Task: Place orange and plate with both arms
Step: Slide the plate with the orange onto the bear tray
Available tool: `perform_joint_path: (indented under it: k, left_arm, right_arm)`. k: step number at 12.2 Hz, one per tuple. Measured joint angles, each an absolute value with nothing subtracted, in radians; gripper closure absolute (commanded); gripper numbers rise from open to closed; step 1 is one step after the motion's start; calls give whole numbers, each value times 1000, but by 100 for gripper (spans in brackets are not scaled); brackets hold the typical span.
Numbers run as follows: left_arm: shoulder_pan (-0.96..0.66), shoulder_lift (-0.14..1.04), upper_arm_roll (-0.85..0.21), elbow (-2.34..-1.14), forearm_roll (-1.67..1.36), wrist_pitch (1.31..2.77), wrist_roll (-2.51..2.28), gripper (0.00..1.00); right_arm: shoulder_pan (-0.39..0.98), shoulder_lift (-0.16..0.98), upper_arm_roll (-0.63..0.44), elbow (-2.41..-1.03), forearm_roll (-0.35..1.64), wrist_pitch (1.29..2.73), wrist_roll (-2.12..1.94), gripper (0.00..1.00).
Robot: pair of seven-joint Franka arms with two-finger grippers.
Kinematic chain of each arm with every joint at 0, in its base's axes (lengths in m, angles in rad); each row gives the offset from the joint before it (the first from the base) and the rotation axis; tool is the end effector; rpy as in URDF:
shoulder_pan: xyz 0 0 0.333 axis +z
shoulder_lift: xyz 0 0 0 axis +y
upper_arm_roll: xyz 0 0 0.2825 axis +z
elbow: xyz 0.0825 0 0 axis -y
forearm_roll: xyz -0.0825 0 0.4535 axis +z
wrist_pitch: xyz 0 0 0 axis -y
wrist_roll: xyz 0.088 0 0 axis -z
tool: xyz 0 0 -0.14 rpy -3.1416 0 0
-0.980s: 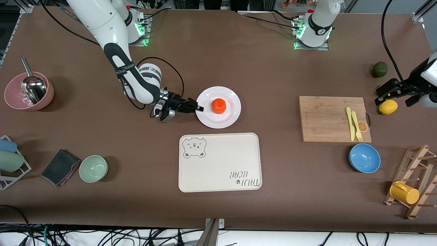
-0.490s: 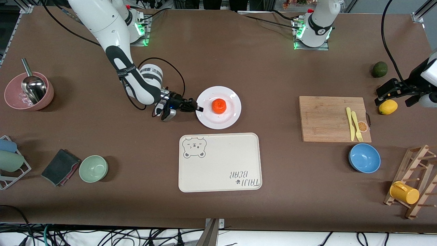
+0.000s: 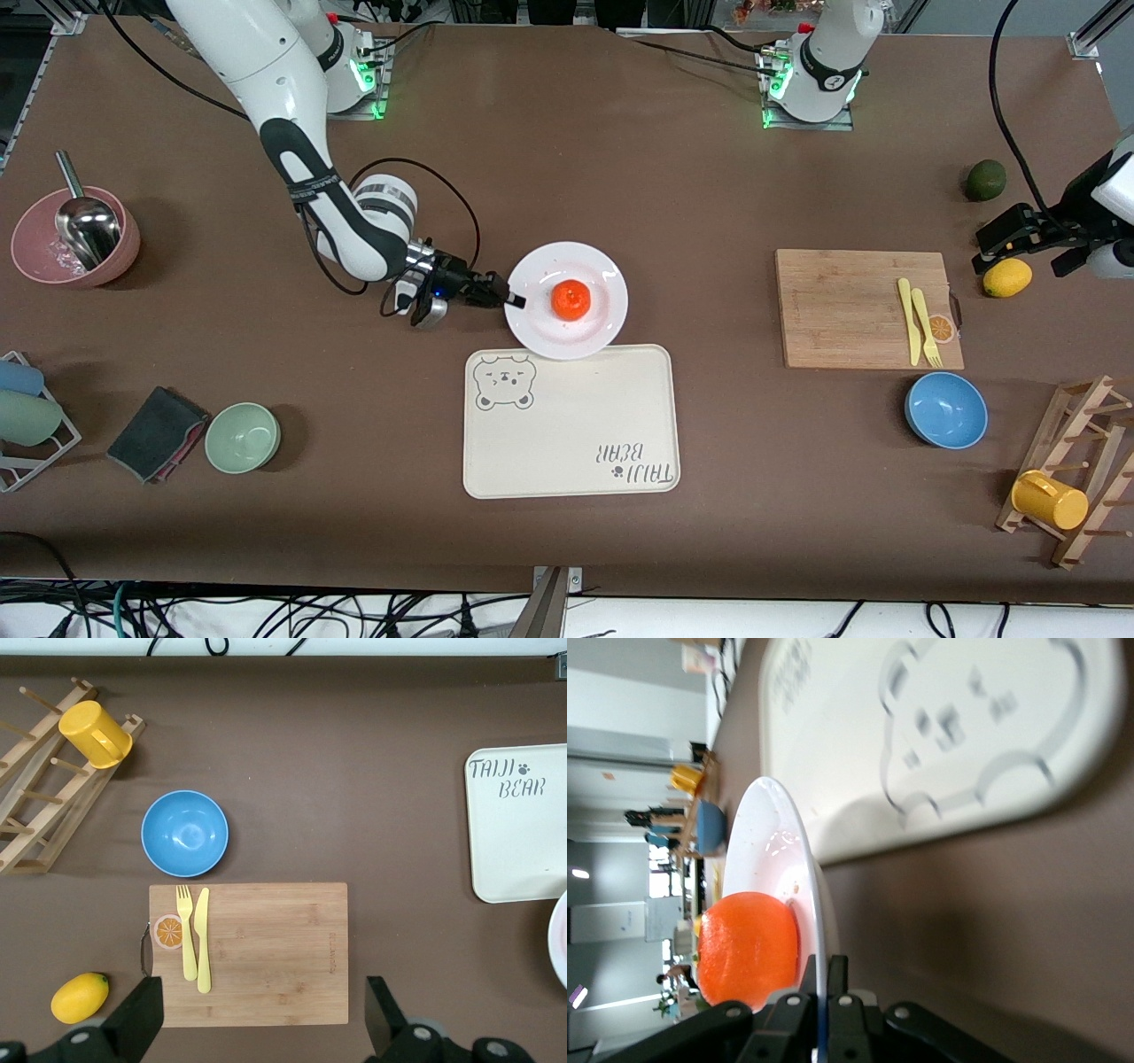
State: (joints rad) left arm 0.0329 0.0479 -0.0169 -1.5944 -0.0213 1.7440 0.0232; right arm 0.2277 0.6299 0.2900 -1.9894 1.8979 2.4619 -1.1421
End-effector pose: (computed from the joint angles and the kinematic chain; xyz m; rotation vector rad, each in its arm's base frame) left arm 0.6559 0.0081 0.5308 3.1176 -0.0071 0.1593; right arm 0.5275 0.3409 0.0415 -2.0401 0.1679 -0.1926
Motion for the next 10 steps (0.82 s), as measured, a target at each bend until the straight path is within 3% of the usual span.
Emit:
perform_joint_path:
  k: [4,7,10]
  left_arm:
    - [33,48,-17,-1595,-21,1744,23,0]
    - [32,48,-19,-1595,-21,1744,23,0]
    - [32,49,-19,-1595,-21,1744,23,0]
  right_arm:
    - [223,671,272,-1761,1717,2470,-861,100]
    - [224,788,265,-1563,1477,2503,-590,100]
    - [235,878,265,-1460,1385,2533,-517,100]
